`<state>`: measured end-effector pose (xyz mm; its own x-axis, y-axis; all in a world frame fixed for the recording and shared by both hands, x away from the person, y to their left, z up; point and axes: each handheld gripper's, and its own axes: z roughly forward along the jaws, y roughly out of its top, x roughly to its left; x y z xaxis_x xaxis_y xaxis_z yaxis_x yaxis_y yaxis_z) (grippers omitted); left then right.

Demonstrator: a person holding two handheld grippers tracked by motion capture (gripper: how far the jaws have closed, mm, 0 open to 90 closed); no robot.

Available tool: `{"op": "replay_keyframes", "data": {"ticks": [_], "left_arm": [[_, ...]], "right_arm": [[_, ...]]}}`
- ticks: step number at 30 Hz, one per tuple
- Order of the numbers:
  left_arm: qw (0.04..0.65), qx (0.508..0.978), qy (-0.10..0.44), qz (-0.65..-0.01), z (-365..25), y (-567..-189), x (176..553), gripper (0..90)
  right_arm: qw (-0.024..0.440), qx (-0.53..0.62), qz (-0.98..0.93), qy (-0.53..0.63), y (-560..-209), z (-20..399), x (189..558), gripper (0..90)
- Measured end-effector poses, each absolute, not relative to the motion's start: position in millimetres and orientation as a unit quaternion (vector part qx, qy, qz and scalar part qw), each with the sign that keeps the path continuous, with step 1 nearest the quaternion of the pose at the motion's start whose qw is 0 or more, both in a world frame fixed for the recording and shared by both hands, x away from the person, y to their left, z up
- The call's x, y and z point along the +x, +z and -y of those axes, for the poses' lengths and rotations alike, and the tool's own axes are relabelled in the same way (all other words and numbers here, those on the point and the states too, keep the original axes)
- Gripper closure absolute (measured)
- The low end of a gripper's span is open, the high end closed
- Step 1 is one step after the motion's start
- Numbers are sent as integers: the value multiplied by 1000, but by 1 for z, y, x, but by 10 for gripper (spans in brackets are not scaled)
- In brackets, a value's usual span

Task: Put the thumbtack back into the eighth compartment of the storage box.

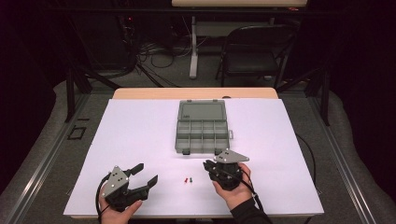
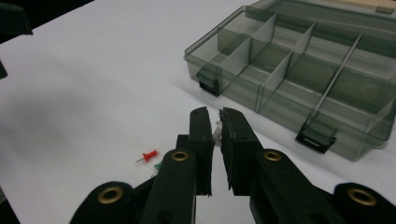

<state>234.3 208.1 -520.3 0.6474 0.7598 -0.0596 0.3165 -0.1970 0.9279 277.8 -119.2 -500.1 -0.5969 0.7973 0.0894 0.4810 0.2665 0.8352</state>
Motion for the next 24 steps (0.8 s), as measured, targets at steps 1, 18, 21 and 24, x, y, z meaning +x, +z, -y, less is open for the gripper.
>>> {"op": "replay_keyframes", "data": {"ticks": [1,18,21,24], "left_arm": [[520,744,213,-362,-208,-520,234,315],[520,744,214,-361,-208,-520,234,315],[520,744,214,-361,-208,-520,234,315],[520,744,213,-362,-208,-520,234,315]], "right_arm": [[179,414,-774,444,-498,120,279,830],[200,426,-766,438,-479,136,299,831],[201,430,-765,435,-479,137,305,830],[195,441,-762,433,-478,140,313,830]]}}
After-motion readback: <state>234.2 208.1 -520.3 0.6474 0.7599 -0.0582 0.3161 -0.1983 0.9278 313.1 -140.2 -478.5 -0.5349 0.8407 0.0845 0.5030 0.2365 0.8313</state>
